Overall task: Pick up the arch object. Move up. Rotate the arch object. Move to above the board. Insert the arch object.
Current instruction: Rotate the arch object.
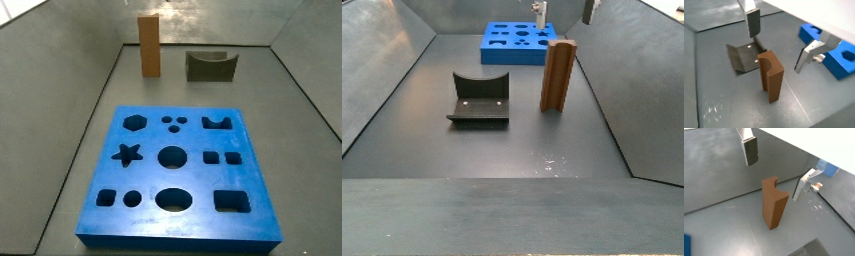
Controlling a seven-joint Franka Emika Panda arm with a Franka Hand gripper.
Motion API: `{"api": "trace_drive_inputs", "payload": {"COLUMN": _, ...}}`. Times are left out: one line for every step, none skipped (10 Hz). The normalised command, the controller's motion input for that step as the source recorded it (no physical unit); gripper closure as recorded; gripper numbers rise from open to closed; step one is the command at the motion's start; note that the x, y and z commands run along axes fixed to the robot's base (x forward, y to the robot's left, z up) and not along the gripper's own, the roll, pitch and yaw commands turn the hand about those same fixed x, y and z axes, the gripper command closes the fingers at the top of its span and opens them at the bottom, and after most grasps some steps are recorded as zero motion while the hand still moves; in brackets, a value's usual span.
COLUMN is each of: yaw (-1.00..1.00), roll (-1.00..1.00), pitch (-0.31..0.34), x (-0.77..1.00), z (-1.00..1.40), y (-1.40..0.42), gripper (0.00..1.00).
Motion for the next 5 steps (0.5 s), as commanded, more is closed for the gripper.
{"api": "trace_drive_inputs", "payload": {"yaw": 1.0, "roll": -0.01, "pitch": 0.005, "x": 0.04, "z": -0.03, "y": -0.01, "gripper": 0.0}}
{"api": "trace_drive_inputs", "payload": {"yaw": 1.0, "roll": -0.01, "pitch": 0.005, "x": 0.04, "z": -0.03, "y": -0.01, "gripper": 0.0}}
{"api": "trace_drive_inputs", "payload": {"yaw": 1.0, "roll": -0.01, "pitch": 0.006, "x": 0.04, "z": -0.03, "y": -0.01, "gripper": 0.0}}
{"api": "trace_drive_inputs", "payload": {"yaw": 1.0, "roll": -0.01, "pitch": 0.006, "x": 0.04, "z": -0.03, "y": -0.01, "gripper": 0.0}}
{"api": "trace_drive_inputs", "payload": {"yaw": 1.0, "roll": -0.01, "pitch": 0.006, "x": 0.04, "z": -0.03, "y": -0.01, "gripper": 0.0}}
